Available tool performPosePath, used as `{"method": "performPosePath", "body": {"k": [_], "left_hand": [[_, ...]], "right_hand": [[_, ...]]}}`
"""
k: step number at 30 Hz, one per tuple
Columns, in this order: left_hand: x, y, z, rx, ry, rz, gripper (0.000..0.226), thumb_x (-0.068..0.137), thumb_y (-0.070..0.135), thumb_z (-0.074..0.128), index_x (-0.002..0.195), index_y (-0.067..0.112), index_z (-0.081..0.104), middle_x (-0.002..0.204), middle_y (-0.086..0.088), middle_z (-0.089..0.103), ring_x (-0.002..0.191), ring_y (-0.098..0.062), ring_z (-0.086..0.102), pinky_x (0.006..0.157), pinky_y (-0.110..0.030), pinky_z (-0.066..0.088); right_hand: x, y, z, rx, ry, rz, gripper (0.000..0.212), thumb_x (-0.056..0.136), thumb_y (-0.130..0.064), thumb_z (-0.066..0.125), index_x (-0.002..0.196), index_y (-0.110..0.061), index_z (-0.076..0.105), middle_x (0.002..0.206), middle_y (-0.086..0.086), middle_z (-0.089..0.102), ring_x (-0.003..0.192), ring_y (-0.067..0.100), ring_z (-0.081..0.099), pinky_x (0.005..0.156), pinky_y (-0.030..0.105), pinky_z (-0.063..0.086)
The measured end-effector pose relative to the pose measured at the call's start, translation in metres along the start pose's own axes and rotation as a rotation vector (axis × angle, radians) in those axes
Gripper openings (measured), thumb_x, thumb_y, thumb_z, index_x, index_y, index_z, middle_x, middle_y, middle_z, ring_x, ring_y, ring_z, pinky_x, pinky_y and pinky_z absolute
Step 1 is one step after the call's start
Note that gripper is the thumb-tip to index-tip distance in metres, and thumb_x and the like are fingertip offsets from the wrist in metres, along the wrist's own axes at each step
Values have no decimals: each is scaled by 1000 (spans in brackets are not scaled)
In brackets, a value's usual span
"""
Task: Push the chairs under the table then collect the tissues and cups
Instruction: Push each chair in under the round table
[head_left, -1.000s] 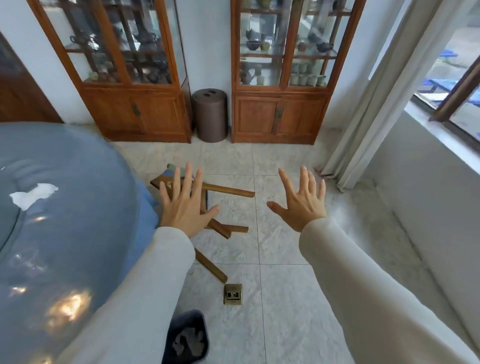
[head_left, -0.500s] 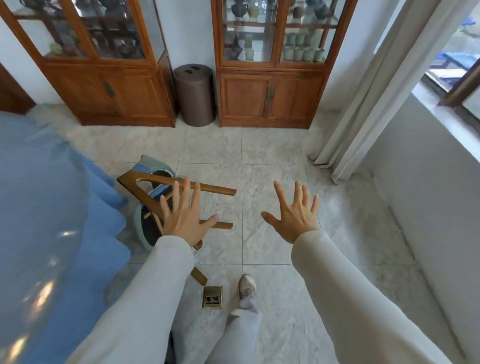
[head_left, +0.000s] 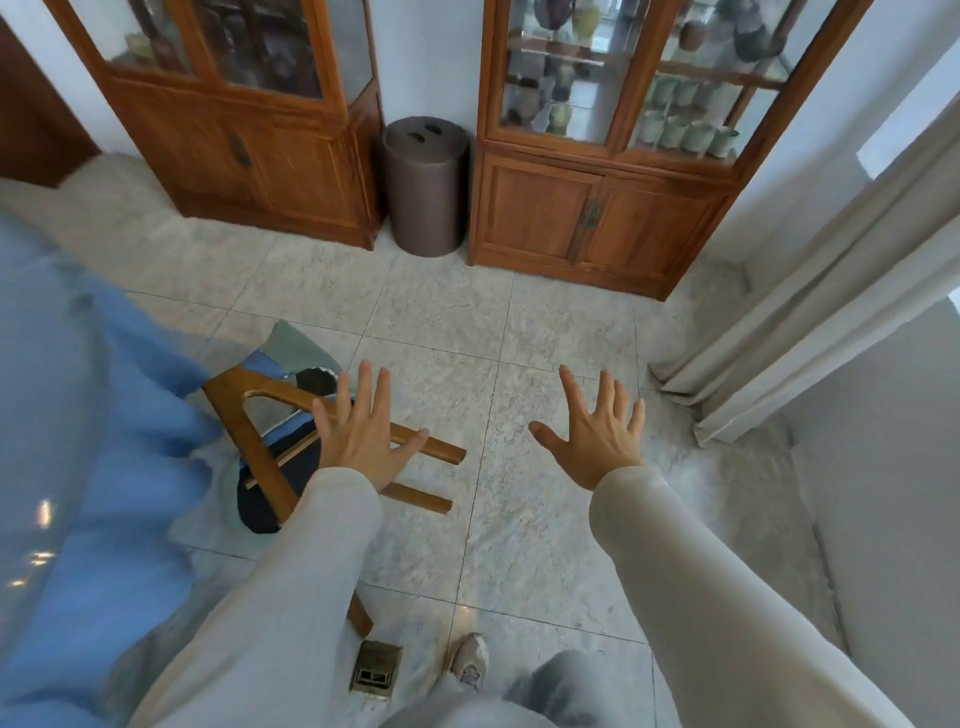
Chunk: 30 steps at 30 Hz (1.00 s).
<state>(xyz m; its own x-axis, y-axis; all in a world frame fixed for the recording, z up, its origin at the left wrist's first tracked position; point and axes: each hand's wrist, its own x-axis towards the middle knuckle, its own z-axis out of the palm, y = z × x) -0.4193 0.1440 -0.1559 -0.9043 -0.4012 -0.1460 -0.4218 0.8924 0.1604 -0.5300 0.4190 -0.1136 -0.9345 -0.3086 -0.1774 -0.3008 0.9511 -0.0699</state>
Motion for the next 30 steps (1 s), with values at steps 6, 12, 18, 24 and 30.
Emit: {"method": "performPosePath", "body": {"k": [6, 12, 18, 24, 30], "left_hand": [[88, 17, 11, 8, -20, -142, 100, 85, 82, 28, 157, 26, -14, 166, 0, -18, 153, -29, -15, 118, -63, -1], [189, 48, 23, -34, -6, -319, 99, 85, 82, 24, 156, 27, -17, 165, 1, -22, 152, -28, -17, 119, -61, -1], [249, 75, 14, -75, -16, -529, 98, 86, 81, 28, 158, 25, -8, 167, 0, -14, 154, -30, -10, 121, -61, 7], [281, 53, 0, -143, -39, -705, 96, 88, 77, 35, 158, 26, -7, 167, 1, -12, 154, -30, -9, 120, -60, 3], [333, -14, -3, -177, -8, -910, 96, 89, 76, 37, 158, 24, -6, 167, -1, -12, 154, -29, -11, 120, -61, 6]], "right_hand": [[122, 6, 1, 3, -33, -145, 86, 85, -84, 21, 155, -44, -10, 165, 17, -5, 151, 38, 1, 119, 62, 3], [270, 8, -11, 11, -78, -241, 86, 86, -83, 22, 155, -42, -10, 165, 18, -1, 151, 37, 3, 119, 61, 7], [383, -13, -35, 5, -163, -409, 85, 89, -80, 27, 157, -40, -5, 165, 18, 3, 151, 35, 7, 120, 60, 8], [468, -88, -37, 6, -229, -602, 84, 90, -77, 33, 157, -39, -1, 164, 18, 6, 149, 37, 14, 119, 58, 10], [535, -196, -25, -87, -279, -805, 85, 91, -75, 34, 158, -37, -4, 164, 19, 4, 149, 36, 15, 119, 58, 11]]}}
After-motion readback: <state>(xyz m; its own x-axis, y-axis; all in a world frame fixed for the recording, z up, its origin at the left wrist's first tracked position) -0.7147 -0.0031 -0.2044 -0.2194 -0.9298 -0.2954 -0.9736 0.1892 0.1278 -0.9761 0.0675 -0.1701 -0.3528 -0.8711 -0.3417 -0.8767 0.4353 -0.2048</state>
